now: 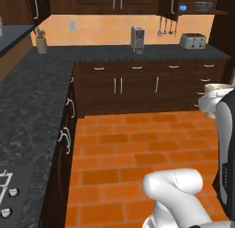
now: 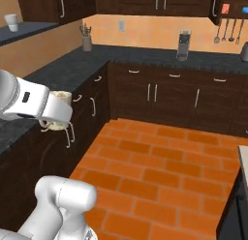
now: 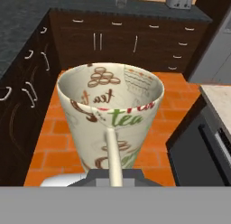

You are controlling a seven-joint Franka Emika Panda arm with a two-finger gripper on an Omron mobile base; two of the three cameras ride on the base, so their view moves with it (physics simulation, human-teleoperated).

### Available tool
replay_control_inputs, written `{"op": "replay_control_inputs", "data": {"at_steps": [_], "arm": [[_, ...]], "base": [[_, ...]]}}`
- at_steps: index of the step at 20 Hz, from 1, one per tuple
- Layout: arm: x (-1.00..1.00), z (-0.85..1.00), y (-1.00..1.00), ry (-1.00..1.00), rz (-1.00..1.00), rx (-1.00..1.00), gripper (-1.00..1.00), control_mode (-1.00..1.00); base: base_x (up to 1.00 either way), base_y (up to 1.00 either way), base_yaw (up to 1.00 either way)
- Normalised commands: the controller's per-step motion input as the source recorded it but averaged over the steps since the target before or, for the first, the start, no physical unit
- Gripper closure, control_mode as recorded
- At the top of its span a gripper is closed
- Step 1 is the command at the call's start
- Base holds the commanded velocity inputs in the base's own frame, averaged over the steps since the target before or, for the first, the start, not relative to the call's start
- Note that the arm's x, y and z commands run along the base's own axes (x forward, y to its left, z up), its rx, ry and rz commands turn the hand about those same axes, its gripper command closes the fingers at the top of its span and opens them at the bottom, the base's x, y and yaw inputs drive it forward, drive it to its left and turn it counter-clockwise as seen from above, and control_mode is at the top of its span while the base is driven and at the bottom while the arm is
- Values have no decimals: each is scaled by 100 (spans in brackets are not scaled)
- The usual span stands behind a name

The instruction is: Gather all objects into one cabinet and sort the glasses and bowls to opposite sides.

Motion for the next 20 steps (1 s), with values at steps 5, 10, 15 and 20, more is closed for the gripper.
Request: {"op": "replay_control_inputs", "data": {"at_steps": [5, 10, 15, 20], "arm": [[0, 0, 0, 0, 0, 0, 100, 100], [0, 0, 0, 0, 0, 0, 100, 100], [0, 0, 0, 0, 0, 0, 100, 100], [0, 0, 0, 0, 0, 0, 100, 100]], "base": [[100, -31, 0], [100, -28, 0], [100, -26, 0], [97, -17, 0]]}}
